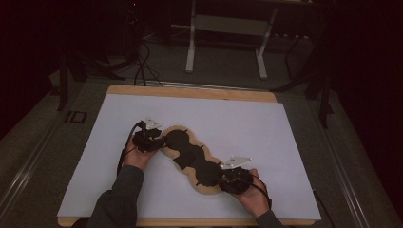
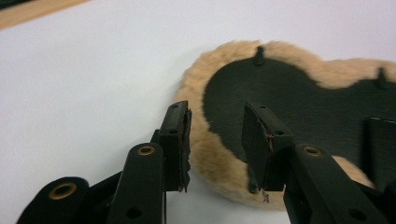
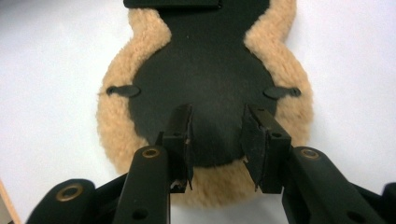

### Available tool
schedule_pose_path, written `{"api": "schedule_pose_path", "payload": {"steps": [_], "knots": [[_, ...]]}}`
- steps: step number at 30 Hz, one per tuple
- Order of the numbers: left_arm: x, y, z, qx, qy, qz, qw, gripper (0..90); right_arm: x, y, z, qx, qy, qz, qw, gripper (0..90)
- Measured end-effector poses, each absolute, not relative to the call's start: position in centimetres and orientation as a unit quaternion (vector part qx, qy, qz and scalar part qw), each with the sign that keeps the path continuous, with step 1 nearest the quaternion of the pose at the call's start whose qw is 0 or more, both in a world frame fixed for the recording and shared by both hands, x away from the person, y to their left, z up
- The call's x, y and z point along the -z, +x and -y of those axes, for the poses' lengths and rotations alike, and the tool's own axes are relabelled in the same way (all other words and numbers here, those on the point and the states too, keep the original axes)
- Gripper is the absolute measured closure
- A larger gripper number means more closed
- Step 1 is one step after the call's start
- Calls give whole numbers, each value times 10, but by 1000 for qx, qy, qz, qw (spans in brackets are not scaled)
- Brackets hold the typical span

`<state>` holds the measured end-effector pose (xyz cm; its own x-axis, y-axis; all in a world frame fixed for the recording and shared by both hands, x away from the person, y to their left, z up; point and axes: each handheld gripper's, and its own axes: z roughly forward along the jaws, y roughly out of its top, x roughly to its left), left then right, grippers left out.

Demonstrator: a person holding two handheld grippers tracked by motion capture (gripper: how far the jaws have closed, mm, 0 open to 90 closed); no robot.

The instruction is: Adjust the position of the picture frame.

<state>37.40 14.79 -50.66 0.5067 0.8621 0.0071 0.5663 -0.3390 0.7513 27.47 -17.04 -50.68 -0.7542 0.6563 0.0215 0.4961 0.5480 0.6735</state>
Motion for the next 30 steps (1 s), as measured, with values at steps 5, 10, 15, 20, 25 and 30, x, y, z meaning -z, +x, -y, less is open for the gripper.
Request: {"api": "schedule_pose_path", "payload": {"steps": [5, 10, 15, 20, 25, 30], "knots": [[514, 384, -148, -207, 781, -485, 335, 642, 506, 269, 177, -342, 337, -870, 115, 626], [515, 388, -145, -204, 776, -494, 336, 656, 506, 264, 182, -340, 344, -867, 118, 597], [516, 392, -145, -206, 773, -500, 332, 660, 506, 261, 188, -339, 357, -863, 114, 580], [517, 394, -145, -196, 772, -501, 338, 709, 510, 256, 196, -328, 370, -862, 112, 554], [516, 393, -141, -200, 777, -495, 333, 788, 514, 252, 203, -321, 377, -863, 102, 515], [517, 394, -142, -209, 775, -493, 334, 733, 516, 250, 197, -318, 365, -870, 94, 485]]}}
